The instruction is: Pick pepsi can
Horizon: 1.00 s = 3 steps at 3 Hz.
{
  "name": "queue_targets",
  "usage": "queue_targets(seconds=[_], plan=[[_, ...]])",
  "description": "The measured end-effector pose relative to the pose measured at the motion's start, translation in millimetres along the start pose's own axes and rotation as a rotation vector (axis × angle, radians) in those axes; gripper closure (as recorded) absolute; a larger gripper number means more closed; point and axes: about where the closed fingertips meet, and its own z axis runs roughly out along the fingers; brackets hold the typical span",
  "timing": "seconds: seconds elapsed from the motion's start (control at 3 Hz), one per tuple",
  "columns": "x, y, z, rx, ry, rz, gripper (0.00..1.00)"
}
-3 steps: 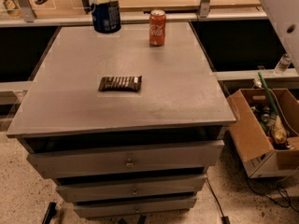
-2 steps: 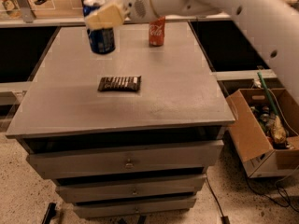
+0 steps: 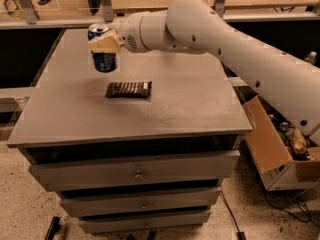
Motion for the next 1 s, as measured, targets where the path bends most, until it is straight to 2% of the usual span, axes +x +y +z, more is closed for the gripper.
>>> queue_targets(seconds=[0.33,0.67,1.0], plan=[[1,-16,18,0.045,-0.031,-0.009,1.00],[0,-34,41,0.036,-0.014,-0.028,1.00],[0,-36,44,0.034,-0.010,-0.029,1.00]])
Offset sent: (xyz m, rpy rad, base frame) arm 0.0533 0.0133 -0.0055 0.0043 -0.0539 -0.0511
